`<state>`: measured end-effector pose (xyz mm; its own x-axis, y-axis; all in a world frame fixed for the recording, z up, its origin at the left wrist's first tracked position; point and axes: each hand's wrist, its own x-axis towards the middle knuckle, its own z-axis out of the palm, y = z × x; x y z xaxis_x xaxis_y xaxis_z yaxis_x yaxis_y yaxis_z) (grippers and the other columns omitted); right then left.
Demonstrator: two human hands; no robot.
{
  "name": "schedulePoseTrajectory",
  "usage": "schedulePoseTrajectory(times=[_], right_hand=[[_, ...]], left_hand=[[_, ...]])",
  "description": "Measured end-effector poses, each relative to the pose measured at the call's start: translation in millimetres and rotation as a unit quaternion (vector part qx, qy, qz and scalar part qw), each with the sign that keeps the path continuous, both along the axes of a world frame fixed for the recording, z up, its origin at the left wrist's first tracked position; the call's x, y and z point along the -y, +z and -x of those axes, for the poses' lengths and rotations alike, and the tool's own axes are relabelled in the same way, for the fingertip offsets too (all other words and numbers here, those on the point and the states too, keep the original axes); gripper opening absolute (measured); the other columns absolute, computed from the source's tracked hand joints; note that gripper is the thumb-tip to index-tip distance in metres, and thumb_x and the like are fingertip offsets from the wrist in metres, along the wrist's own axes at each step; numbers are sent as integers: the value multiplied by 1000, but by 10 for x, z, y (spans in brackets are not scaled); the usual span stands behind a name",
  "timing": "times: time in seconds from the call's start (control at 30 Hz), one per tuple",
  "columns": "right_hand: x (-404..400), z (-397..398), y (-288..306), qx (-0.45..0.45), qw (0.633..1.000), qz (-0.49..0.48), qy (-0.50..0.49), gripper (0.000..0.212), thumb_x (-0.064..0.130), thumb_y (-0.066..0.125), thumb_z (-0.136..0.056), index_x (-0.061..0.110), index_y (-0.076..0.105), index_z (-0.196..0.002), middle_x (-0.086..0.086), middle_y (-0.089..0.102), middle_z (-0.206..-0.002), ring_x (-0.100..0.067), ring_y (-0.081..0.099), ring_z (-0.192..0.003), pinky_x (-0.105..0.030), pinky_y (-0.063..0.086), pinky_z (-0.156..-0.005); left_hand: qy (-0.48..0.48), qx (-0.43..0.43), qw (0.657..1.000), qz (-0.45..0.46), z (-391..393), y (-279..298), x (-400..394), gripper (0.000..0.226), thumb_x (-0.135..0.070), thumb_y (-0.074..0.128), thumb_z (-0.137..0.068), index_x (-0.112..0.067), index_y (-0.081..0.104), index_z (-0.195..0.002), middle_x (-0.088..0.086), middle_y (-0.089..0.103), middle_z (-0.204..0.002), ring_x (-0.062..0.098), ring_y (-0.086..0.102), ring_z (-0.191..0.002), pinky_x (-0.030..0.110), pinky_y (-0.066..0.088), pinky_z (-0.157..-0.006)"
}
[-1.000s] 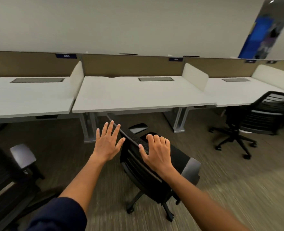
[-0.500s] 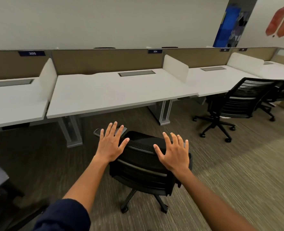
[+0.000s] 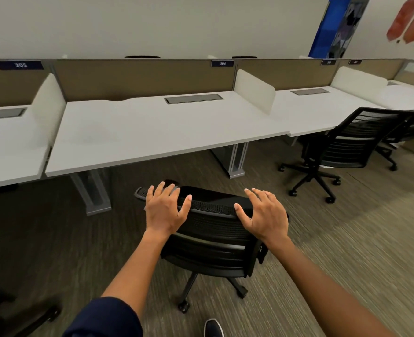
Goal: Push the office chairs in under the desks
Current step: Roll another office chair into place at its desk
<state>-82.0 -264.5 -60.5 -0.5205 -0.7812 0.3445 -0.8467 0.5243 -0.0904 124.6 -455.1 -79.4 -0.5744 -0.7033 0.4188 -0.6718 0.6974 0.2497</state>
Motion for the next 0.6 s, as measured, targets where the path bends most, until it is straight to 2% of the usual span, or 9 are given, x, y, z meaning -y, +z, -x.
schedulePoseTrajectory(times=[0.2,0.33,0.43,0.6], right_hand=[[427,390,-22,-9,1000,-2,6,84,74,16,-95,15,63,-134,-9,67,-130,-30,60,-122,-42,53,-96],[843,651,-37,-15,1000,-6,12,79,74,24,-95,17,65,-132,-6,69,-128,-25,64,-118,-36,56,-87],[1189,882,-56,-4,1000,-13,18,83,77,20,-94,18,67,-129,-5,70,-126,-23,66,-115,-34,57,-82],[1724,1290,-70,3,999,-38,26,83,77,18,-94,18,67,-125,-2,73,-113,-22,70,-93,-32,57,-67]], left_hand=[[-2,23,1000,-17,375,-13,413,71,-60,27,-97,-10,74,-116,11,71,-125,32,59,-127,54,36,-114],[-4,33,999,-6,634,-42,821,69,-58,29,-98,-8,74,-114,11,73,-121,32,62,-122,53,39,-111],[-1,35,999,2,887,-31,1158,67,-57,30,-98,-8,75,-110,10,75,-114,31,64,-117,53,39,-109],[13,38,999,1,1326,-25,1697,65,-58,29,-98,-10,74,-100,7,74,-101,28,65,-103,51,41,-105]])
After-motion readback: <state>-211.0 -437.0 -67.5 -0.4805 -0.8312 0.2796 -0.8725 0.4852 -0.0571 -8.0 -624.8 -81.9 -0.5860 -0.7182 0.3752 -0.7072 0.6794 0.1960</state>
